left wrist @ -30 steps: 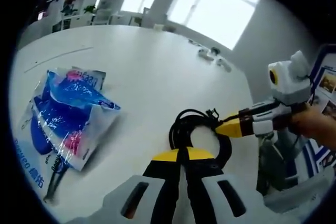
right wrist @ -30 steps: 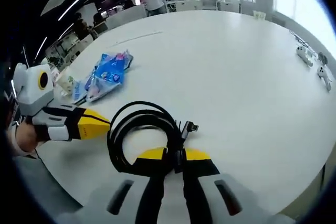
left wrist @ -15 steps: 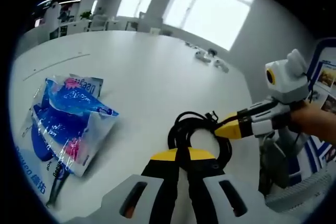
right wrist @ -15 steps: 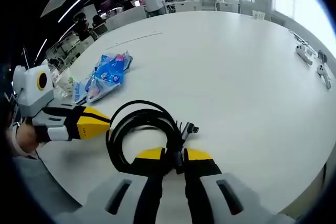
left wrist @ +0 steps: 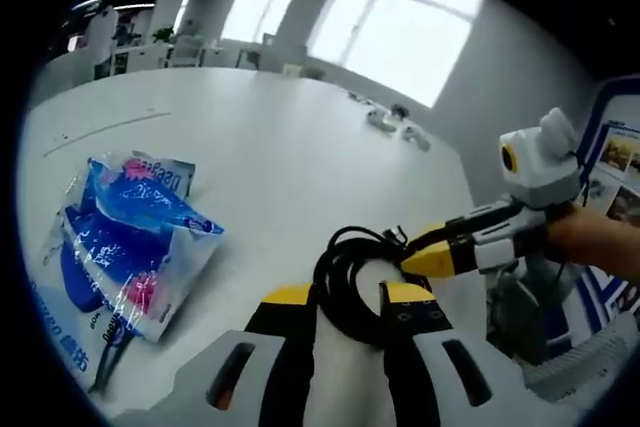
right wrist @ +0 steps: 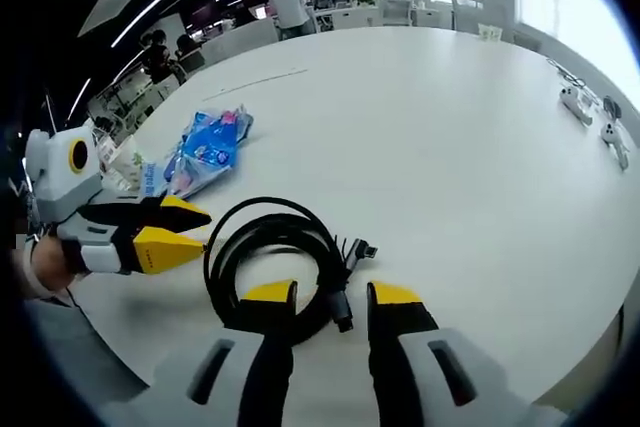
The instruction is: Arrange the tabletop items into an orderly group along one side of the table until the central work area is clear of visible clutter.
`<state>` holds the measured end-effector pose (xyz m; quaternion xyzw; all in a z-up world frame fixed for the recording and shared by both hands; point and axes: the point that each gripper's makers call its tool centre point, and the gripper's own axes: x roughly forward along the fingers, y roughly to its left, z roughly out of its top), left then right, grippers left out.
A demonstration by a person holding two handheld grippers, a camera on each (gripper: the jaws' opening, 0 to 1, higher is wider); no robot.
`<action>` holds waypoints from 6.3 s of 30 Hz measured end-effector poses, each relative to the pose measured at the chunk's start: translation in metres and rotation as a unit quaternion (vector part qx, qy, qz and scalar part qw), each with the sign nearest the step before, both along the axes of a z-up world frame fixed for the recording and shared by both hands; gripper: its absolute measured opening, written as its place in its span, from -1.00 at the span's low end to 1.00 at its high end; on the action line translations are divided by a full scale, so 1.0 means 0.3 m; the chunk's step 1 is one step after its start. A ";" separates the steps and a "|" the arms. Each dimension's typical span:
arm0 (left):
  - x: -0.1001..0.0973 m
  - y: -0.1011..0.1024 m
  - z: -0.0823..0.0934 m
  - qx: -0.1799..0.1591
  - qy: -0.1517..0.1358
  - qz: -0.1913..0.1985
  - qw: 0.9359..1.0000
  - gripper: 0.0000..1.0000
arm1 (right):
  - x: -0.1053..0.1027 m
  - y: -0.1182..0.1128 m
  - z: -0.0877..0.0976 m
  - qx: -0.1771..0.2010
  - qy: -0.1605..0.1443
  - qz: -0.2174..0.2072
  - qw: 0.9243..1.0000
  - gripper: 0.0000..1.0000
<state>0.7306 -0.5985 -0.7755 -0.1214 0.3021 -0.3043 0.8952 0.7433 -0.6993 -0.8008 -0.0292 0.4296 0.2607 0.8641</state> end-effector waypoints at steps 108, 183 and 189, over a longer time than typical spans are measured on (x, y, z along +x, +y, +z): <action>0.346 0.571 0.198 0.161 -0.029 -0.008 0.987 -0.20 | -0.047 0.603 0.145 0.134 -0.006 -0.002 0.991 -0.32; 0.374 0.587 0.028 0.208 0.046 -0.018 0.977 -1.00 | 0.098 0.584 0.030 0.087 -0.008 -0.051 0.995 -0.86; 0.360 0.585 0.031 0.205 0.052 -0.018 0.977 -1.00 | 0.101 0.569 0.029 0.085 -0.012 -0.051 0.995 -0.92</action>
